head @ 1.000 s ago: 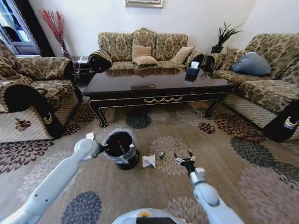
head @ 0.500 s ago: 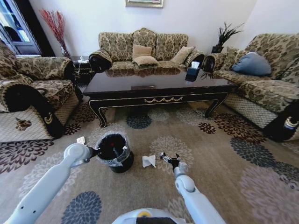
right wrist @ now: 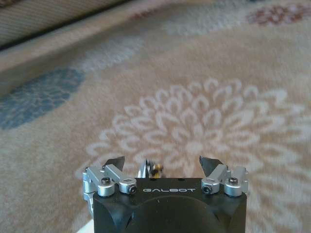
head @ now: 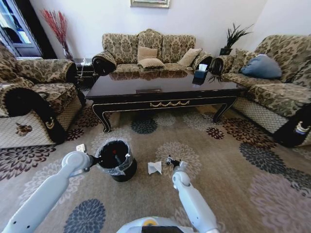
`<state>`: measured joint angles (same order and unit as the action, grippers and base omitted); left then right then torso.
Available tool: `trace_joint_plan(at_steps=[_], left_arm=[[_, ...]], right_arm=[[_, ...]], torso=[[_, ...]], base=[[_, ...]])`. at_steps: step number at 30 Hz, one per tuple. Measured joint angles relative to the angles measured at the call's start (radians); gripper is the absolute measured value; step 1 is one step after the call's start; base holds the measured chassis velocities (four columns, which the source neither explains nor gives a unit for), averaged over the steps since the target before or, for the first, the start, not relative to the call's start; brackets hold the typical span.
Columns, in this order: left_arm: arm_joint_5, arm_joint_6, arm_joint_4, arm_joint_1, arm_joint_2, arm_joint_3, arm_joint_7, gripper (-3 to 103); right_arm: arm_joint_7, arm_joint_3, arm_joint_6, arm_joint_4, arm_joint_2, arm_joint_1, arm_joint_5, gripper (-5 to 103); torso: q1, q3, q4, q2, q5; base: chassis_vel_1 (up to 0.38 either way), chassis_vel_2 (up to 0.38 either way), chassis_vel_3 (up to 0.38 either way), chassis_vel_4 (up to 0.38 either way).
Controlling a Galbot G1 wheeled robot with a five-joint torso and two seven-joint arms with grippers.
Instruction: Move to the front of the table and pick up the trash from the floor, then place it into the trash bin.
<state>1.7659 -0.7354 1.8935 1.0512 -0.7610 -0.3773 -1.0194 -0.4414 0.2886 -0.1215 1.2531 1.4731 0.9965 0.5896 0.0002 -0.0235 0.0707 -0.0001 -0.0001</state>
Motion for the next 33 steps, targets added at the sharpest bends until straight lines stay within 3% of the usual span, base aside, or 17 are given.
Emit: trace_joint_plan(at_steps=[9,23,27,29,31,33], left_arm=[[0.031,0.0,-0.013,-0.048,0.036,0.017,-0.004,0],[0.034,0.0,-0.033,-0.07,0.039,0.047,-0.007,0],[0.034,0.0,-0.036,-0.073,0.037,0.054,-0.009,0],[0.033,0.0,-0.036,-0.073,0.037,0.054,-0.01,0],[0.033,0.0,-0.036,-0.073,0.038,0.053,-0.01,0],[0.033,0.0,-0.036,-0.07,0.04,0.05,-0.01,0]], right_arm=[[-0.057,0.017,-0.022,-0.11,0.094,-0.073,0.114,86],[-0.055,0.048,-0.012,-0.225,0.118,-0.135,0.168,86],[-0.047,0.056,-0.008,-0.258,0.126,-0.161,0.18,79],[-0.041,0.066,-0.005,-0.28,0.132,-0.18,0.186,69],[-0.038,0.072,-0.003,-0.292,0.134,-0.187,0.186,69],[-0.031,0.079,0.001,-0.307,0.132,-0.195,0.185,58]], torso=[[0.0,0.0,0.0,0.0,0.0],[0.0,0.0,0.0001,0.0,0.0],[0.0,0.0,0.0,0.0,0.0],[0.0,0.0,0.0,0.0,0.0001],[0.0,0.0,-0.0001,0.0,0.0001],[0.0,0.0,0.0,0.0,0.0001]], base=[[0.0,0.0,0.0,0.0],[0.0,0.0,0.0,0.0],[0.0,0.0,0.0,0.0],[0.0,0.0,0.0,0.0],[0.0,0.0,0.0,0.0],[0.0,0.0,0.0,0.0]])
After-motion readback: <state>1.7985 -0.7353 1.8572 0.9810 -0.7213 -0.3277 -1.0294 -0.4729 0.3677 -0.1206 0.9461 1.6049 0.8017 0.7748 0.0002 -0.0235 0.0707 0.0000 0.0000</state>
